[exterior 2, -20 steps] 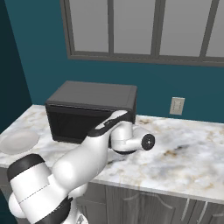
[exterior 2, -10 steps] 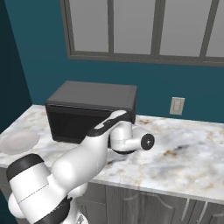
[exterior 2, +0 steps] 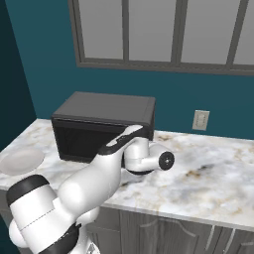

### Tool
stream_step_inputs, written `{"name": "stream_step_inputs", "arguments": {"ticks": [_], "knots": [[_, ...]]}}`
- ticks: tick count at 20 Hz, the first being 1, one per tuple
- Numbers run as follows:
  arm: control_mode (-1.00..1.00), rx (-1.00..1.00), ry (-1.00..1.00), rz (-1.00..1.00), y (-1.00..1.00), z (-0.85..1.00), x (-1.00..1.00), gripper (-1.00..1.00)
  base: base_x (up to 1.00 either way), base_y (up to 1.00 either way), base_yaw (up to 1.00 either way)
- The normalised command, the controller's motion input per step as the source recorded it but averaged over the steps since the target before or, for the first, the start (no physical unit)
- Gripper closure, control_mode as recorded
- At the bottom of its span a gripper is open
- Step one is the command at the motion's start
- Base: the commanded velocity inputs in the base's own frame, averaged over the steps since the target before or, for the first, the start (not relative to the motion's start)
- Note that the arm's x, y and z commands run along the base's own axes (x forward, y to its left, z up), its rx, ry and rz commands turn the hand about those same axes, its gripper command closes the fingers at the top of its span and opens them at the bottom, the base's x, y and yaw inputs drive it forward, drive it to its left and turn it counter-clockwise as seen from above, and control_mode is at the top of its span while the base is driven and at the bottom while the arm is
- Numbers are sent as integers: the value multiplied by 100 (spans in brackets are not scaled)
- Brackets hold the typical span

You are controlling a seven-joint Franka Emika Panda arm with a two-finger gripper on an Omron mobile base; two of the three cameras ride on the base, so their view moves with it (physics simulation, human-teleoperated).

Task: Pull the toaster oven rack outwards. Pick up the baguette from the plate and place it on the toaster oven rack. Close the toaster oven door fully and set the temperature to the lowest setting.

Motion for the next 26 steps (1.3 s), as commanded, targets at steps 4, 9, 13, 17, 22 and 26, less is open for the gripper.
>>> {"name": "stream_step_inputs", "arguments": {"ticks": [4, 9, 13, 17, 22, 26], "knots": [[-100, -12, 1, -2, 24, 0, 31, 100, 0, 0, 0], [-100, -18, 6, -2, 21, 0, 33, 100, 0, 0, 0], [-100, -17, 5, -2, 17, 0, 34, 100, 0, 0, 0], [-100, -13, 1, -2, 21, 0, 32, 100, 0, 0, 0], [-100, -11, 0, -2, 21, 0, 25, 100, 0, 0, 0], [-100, -13, 0, -1, 26, 0, 24, 100, 0, 0, 0]]}}
